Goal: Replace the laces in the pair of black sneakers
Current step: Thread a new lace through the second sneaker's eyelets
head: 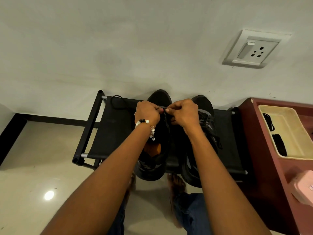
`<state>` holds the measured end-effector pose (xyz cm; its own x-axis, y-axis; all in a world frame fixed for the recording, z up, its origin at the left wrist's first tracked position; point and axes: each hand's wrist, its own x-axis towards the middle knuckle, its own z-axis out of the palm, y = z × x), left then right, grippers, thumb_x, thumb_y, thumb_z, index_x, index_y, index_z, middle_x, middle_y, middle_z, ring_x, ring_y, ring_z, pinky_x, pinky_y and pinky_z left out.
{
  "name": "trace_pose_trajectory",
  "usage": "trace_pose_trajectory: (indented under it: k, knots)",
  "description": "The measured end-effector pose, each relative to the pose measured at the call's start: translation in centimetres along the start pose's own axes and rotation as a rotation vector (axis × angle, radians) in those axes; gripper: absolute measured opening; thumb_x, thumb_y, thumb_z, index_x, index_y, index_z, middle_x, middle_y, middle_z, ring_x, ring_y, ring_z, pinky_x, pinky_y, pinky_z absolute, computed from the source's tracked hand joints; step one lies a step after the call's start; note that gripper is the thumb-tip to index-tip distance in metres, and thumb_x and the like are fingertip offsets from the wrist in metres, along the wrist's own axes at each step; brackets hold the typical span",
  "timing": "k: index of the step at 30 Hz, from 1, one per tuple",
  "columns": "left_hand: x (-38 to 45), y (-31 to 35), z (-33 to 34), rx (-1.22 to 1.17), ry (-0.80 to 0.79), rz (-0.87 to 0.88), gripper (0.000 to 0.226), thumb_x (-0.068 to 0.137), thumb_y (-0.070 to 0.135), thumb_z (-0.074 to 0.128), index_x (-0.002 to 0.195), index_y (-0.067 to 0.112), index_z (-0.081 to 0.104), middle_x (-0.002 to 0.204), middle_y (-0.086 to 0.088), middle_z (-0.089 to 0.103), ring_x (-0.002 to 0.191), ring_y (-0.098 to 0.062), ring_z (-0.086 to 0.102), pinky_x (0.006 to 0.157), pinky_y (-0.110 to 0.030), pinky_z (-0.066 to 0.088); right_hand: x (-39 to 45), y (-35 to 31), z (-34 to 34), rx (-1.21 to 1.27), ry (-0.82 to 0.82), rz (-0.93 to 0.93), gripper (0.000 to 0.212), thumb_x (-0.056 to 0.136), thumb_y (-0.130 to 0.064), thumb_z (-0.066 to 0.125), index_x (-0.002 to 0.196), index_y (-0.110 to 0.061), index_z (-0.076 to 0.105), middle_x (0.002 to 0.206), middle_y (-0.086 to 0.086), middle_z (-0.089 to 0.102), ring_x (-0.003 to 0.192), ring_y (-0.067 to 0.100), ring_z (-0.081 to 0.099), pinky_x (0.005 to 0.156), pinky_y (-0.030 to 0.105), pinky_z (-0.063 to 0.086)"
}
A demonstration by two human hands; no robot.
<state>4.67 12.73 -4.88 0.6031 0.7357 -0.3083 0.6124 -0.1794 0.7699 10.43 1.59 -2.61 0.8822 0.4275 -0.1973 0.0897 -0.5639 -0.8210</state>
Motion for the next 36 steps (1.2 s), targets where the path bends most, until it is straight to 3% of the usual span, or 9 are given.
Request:
trace_pose_trajectory:
  k: [7,9,11,16,19,24,27,31,36]
  knots:
    - [1.1,-0.4,1.2,0.076,-0.021,-0.088,0.005,0.085,0.033,0.07,0.084,0.036,0.074,0.117,-0.004,0.06,0.102,-0.029,0.06,0.091,-0.047,0.05,-0.3,0.2,0.3,0.062,0.056,0.01,0.005,0.079,-0.015,0.08,0.079,-0.018,0.076,0.074,0.002,0.072,0.066,0.02,0.071,0.061,0.04,0.061]
    - [1.3,-0.6,1.6,0.064,0.002,-0.155,0.013,0.083,0.033,0.072,0.071,0.039,0.07,0.116,-0.001,0.061,0.103,-0.028,0.059,0.093,-0.047,0.049,-0.5,0.3,0.3,0.116,0.055,0.045,0.007,0.077,-0.014,0.081,0.078,-0.018,0.075,0.074,0.002,0.073,0.068,0.02,0.072,0.06,0.04,0.062]
    - [2.0,-0.9,2.0,0.022,0.029,-0.225,0.002,0.076,0.035,0.074,0.078,0.034,0.073,0.113,0.002,0.063,0.101,-0.026,0.06,0.092,-0.046,0.049,-0.5,0.3,0.3,0.156,0.049,0.072,0.01,0.076,-0.01,0.081,0.078,-0.018,0.076,0.075,0.003,0.073,0.07,0.02,0.072,0.061,0.039,0.062]
    - [2.4,-1.2,2.6,-0.046,0.101,-0.265,0.021,0.07,0.035,0.078,0.089,0.024,0.076,0.102,0.003,0.068,0.094,-0.023,0.063,0.088,-0.044,0.051,-0.5,0.3,0.0,0.197,0.03,0.116,0.009,0.079,-0.005,0.077,0.083,-0.013,0.075,0.08,0.008,0.073,0.064,0.022,0.071,0.061,0.037,0.062]
    - [2.1,-1.1,2.3,-0.048,0.089,-0.214,0.006,0.073,0.033,0.08,0.075,0.029,0.076,0.104,0.004,0.069,0.094,-0.022,0.063,0.088,-0.043,0.051,-0.7,0.2,-0.1,0.197,0.015,0.111,0.012,0.08,-0.006,0.077,0.091,-0.01,0.075,0.082,0.008,0.074,0.063,0.023,0.072,0.062,0.038,0.062]
    - [2.0,-1.1,2.2,0.031,0.02,-0.178,0.041,0.084,0.028,0.074,0.047,0.037,0.058,0.108,-0.001,0.067,0.098,-0.027,0.062,0.091,-0.044,0.05,-0.7,0.1,-0.1,0.196,0.016,0.065,0.005,0.08,-0.007,0.078,0.084,-0.009,0.075,0.078,0.01,0.072,0.06,0.028,0.071,0.059,0.042,0.061]
    - [1.9,-0.7,1.7,0.004,-0.032,-0.162,0.008,0.082,0.038,0.072,0.076,0.033,0.072,0.113,-0.007,0.064,0.102,-0.032,0.062,0.09,-0.047,0.051,-0.5,0.3,0.2,0.18,0.07,0.062,0.004,0.08,-0.012,0.078,0.078,-0.013,0.075,0.074,0.005,0.072,0.058,0.026,0.07,0.057,0.042,0.061]
    - [1.4,0.8,0.3,0.036,-0.136,-0.162,0.041,0.09,0.036,0.062,0.116,0.005,0.063,0.119,-0.016,0.058,0.103,-0.033,0.061,0.093,-0.044,0.052,0.1,0.2,1.0,-0.04,0.124,0.061,0.017,0.087,-0.025,0.071,0.07,-0.024,0.069,0.08,0.0,0.07,0.069,0.024,0.07,0.067,0.043,0.06]
    - [-0.2,1.5,-2.5,-0.25,-0.159,-0.058,0.043,0.09,-0.001,0.044,0.129,0.015,0.049,0.115,-0.013,0.059,0.093,-0.027,0.064,0.081,-0.043,0.057,0.3,-0.4,0.1,0.074,0.128,0.073,0.017,0.094,-0.017,0.055,0.08,-0.01,0.062,0.09,0.009,0.069,0.065,0.024,0.071,0.067,0.045,0.061]
